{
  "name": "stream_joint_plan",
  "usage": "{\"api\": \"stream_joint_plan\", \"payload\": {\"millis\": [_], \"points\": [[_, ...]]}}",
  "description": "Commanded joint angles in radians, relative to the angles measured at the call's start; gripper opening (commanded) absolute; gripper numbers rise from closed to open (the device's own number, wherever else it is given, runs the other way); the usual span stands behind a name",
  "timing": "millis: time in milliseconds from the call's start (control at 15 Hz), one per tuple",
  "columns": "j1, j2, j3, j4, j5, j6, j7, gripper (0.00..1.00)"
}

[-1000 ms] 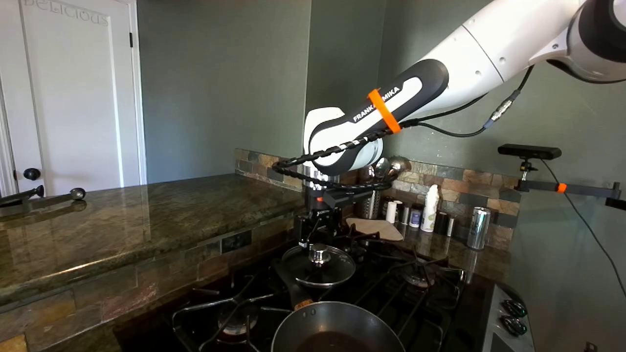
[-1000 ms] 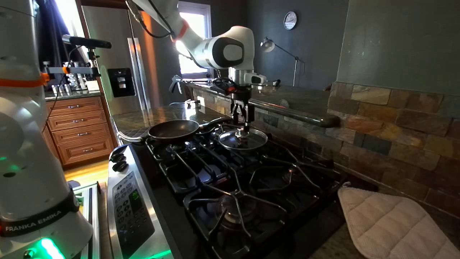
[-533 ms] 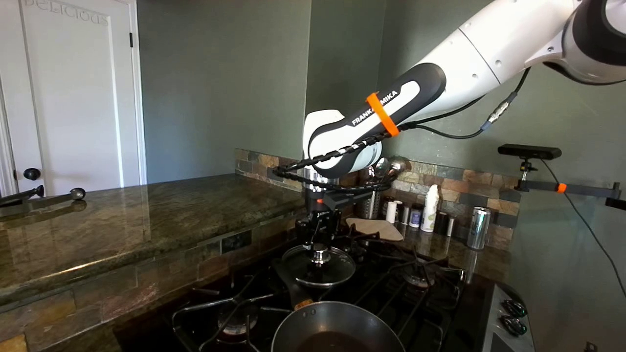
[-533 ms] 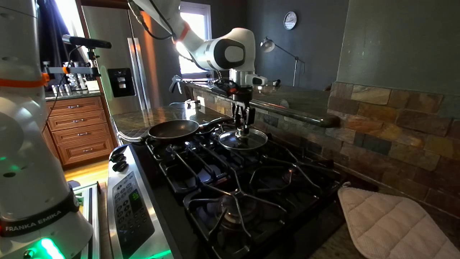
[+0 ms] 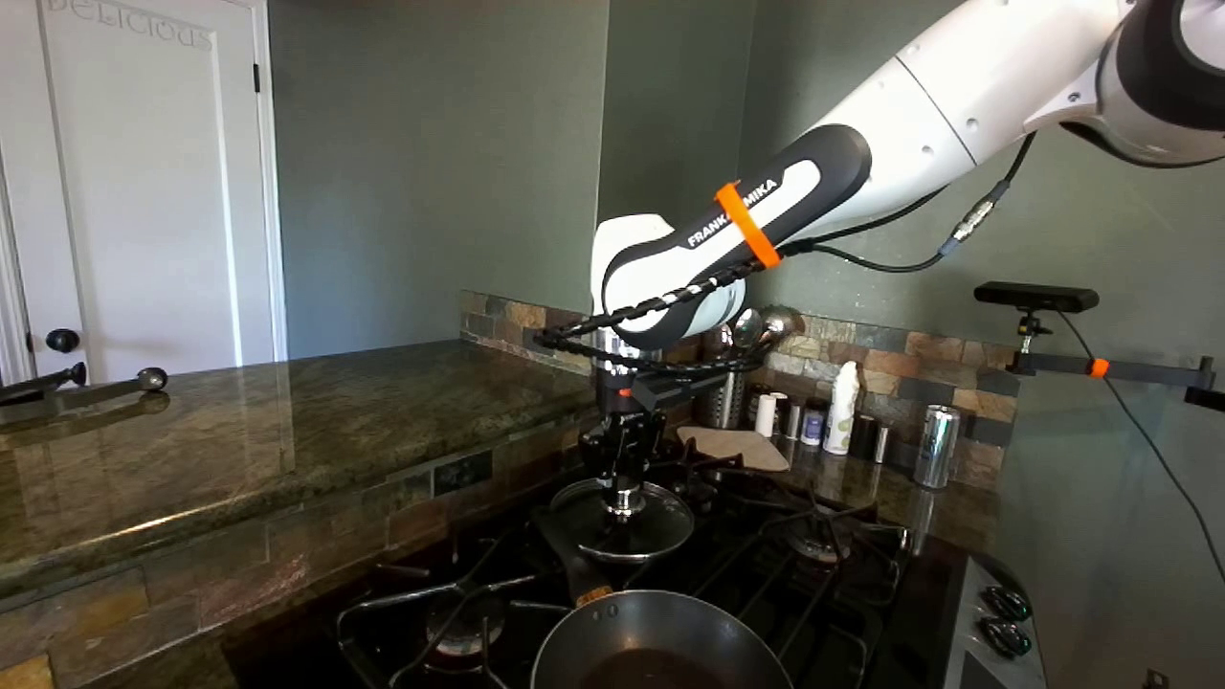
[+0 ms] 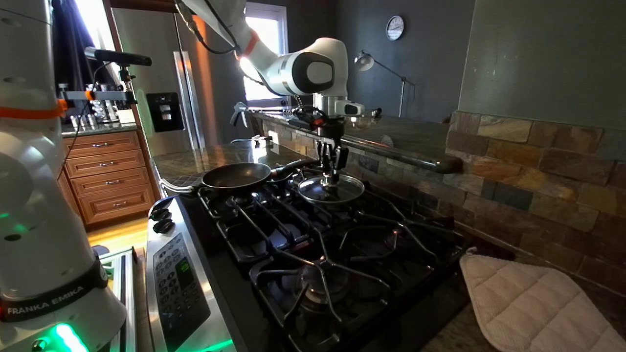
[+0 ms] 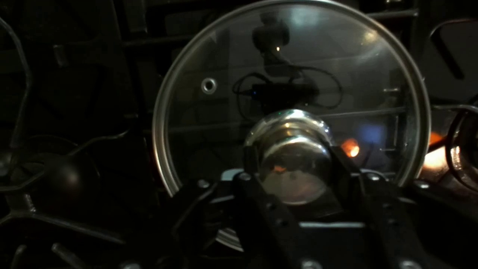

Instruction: Slide the pan to the bottom left stove plate and put the glass lid on the pan

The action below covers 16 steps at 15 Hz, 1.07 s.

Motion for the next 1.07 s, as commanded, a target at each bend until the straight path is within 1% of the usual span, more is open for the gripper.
{"api": "stream_joint_plan", "payload": {"millis": [0, 400, 1000], "points": [[0.006, -0.011, -0.009, -0.006, -0.031, -0.007, 0.003, 0.23], [0.005, -0.06, -0.016, -0.06, -0.086, 0.016, 0.001, 0.23], [-0.007, -0.132, -0.011, -0.167, -0.057, 0.099, -0.036, 0.23]]}}
